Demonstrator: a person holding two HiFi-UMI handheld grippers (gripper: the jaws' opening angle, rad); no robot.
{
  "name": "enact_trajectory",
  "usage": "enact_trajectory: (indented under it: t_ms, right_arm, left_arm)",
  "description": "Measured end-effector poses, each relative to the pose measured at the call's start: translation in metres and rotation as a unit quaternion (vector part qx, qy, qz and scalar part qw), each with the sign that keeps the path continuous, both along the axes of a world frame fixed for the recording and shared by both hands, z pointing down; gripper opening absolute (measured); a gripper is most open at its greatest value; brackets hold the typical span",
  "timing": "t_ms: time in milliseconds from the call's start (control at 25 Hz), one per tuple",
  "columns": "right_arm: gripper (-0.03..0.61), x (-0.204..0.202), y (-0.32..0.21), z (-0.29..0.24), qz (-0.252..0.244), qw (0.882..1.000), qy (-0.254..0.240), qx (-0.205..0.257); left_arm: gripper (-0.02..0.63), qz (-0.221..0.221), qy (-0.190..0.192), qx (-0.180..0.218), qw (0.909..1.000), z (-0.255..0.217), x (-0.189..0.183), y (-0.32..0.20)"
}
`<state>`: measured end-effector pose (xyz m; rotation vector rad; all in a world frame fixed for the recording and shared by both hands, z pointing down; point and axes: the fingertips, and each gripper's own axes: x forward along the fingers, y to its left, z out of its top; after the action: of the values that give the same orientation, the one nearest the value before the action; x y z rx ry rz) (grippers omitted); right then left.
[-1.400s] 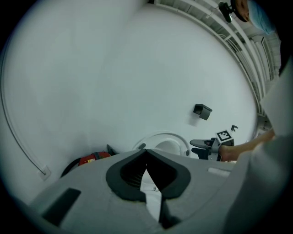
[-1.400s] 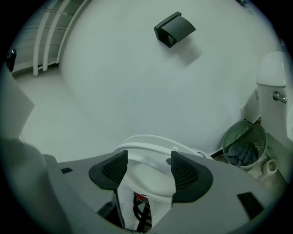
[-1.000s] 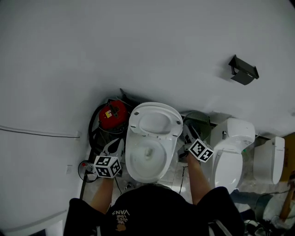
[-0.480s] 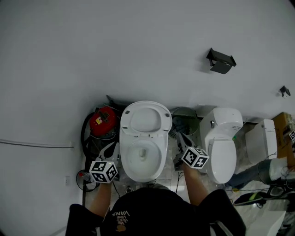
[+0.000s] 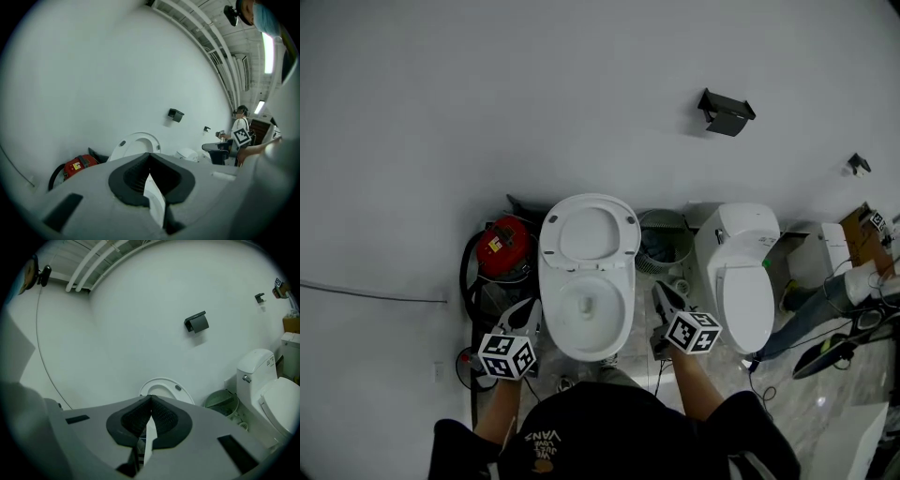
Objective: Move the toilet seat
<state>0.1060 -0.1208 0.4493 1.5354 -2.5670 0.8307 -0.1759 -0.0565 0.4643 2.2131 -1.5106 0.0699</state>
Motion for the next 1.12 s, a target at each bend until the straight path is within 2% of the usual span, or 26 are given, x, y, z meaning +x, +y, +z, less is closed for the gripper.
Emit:
enact_trajectory:
  t_ms: [160,360,840,1120]
  right_arm:
    - [0.0,-0.001,0.027,0.007,0.006,1.0,0.002,-0.006]
    - [0.0,-0.005,0.038,0.001,0.016,1.0,-0.003,-0.024]
    - [0.0,-0.024,0.115,0.038,0.024,0.998,0.017,-0.057]
    - [0.0,-0.028,0.146,0.046,0.021,0.998,0.015,-0.062]
  left_arm:
    - [0.0,0.029,0.001,0.001,0.9996,0.001,0.008,0.018]
    - [0.0,0.063,-0.017,-0.022,0.9976,-0.009,0.012,0.022]
    - [0.0,0.106,-0.048,-0.076,0.9903,0.031,0.013,0.075]
    - [0.0,0.138,-0.055,-0.078,0.9858,0.041,0.024,0.103]
